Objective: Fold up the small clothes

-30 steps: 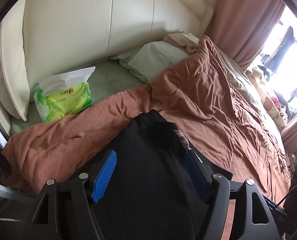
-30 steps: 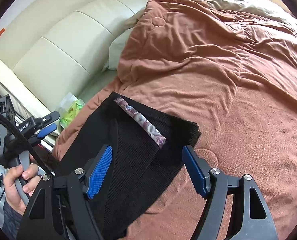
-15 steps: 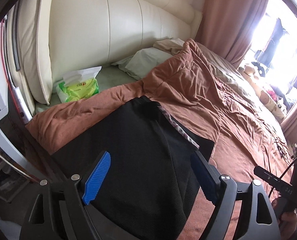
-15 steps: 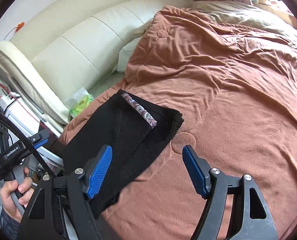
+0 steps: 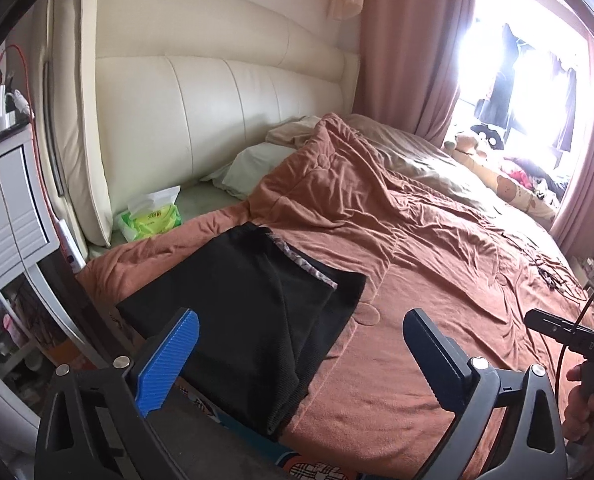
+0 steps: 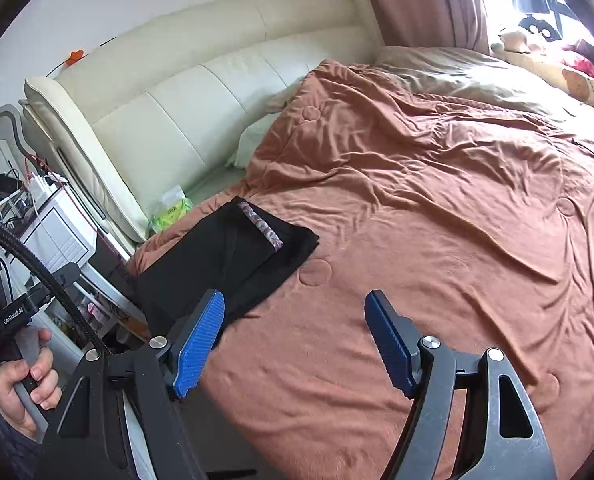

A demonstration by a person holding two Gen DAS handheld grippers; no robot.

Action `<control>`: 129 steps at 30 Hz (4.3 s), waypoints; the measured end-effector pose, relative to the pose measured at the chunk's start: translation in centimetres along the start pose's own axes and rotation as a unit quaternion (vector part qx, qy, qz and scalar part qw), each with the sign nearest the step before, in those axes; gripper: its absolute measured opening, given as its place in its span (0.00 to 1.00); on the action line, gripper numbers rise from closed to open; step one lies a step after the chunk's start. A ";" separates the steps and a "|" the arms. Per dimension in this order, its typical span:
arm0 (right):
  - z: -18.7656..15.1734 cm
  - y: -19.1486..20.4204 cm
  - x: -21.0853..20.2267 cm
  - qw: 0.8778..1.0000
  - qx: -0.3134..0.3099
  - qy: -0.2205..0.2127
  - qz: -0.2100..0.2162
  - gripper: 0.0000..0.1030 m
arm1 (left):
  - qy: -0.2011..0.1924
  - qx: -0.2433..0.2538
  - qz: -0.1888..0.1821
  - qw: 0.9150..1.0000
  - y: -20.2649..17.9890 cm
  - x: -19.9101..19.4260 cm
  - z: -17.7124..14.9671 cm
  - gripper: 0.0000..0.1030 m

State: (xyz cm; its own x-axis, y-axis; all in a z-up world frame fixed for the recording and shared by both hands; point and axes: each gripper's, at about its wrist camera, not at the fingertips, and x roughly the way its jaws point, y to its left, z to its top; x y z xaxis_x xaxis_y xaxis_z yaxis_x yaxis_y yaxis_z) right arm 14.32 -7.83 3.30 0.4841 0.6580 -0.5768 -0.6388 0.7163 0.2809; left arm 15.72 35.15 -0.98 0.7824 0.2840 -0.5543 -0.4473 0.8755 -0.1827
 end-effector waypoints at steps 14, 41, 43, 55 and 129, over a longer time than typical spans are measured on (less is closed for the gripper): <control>-6.1 2.2 -14.2 0.997 -0.023 -0.046 -0.052 0.90 | -0.011 0.022 -0.071 0.997 -6.5 -8.5 -3.7 1.00; -21.5 4.7 -29.6 0.986 -0.011 -0.110 -0.126 0.90 | -0.073 0.084 -0.108 0.988 -9.9 -21.6 -16.0 1.00; -22.9 4.8 -30.3 0.985 -0.010 -0.114 -0.132 0.90 | -0.076 0.087 -0.110 0.987 -10.1 -22.3 -17.1 1.00; -26.5 5.3 -32.2 0.982 -0.004 -0.114 -0.152 0.90 | -0.067 0.091 -0.114 0.987 -10.4 -23.4 -21.4 1.00; -28.5 6.0 -32.9 0.985 -0.013 -0.093 -0.146 0.90 | -0.066 0.100 -0.106 0.987 -10.1 -25.6 -22.7 1.00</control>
State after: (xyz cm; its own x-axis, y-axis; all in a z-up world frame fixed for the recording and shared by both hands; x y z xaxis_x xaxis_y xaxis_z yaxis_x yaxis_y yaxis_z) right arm -22.43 -31.79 2.10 0.7491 0.4580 -0.4785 -0.4706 0.8764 0.1021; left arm -9.67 10.15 -3.37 0.9047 0.1238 -0.4077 -0.1841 0.9765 -0.1121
